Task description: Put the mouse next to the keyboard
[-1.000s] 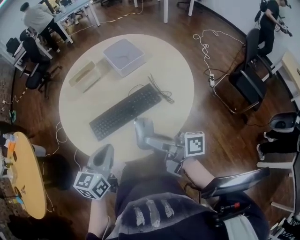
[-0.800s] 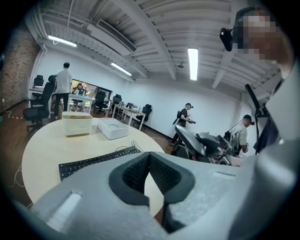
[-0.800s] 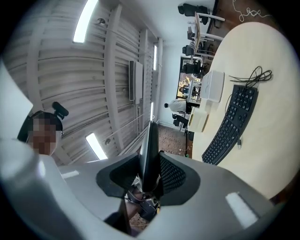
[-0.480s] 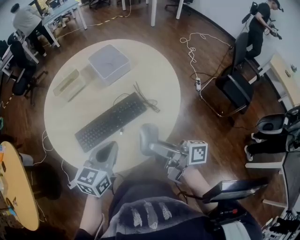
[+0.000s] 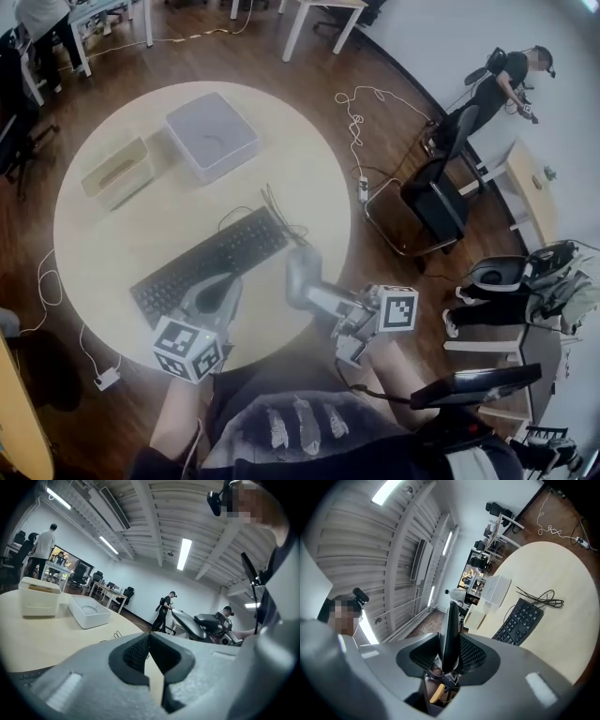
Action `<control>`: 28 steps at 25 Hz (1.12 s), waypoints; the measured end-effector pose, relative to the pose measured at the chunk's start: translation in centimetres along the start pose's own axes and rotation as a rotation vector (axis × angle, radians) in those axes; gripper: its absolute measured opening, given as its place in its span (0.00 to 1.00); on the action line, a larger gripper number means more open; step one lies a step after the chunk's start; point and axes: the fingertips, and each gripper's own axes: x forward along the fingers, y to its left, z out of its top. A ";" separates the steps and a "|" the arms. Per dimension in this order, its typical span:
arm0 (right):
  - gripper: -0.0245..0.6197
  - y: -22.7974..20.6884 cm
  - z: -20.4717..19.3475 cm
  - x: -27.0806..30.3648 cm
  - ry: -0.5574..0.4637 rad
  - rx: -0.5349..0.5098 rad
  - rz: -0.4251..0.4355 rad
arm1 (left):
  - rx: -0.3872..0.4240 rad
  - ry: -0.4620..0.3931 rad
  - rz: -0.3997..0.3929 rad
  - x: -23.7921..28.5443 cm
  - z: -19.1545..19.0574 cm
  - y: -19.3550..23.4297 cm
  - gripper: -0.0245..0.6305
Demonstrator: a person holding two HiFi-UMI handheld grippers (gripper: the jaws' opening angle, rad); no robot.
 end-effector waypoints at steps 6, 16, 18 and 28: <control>0.24 -1.4 2.0 2.2 0.008 0.036 -0.043 | -0.044 0.009 -0.029 0.9 -0.1 1.5 0.03; 0.24 -7.5 7.7 2.4 0.140 0.015 -0.047 | -0.062 0.045 0.170 2.8 -1.1 3.1 0.03; 0.24 -8.9 8.8 1.7 0.180 0.003 -0.047 | -0.072 0.044 0.216 4.1 -1.1 2.4 0.03; 0.24 -21.5 12.9 -0.7 0.387 -0.009 -0.210 | -0.085 0.044 0.372 8.7 -0.6 0.1 0.03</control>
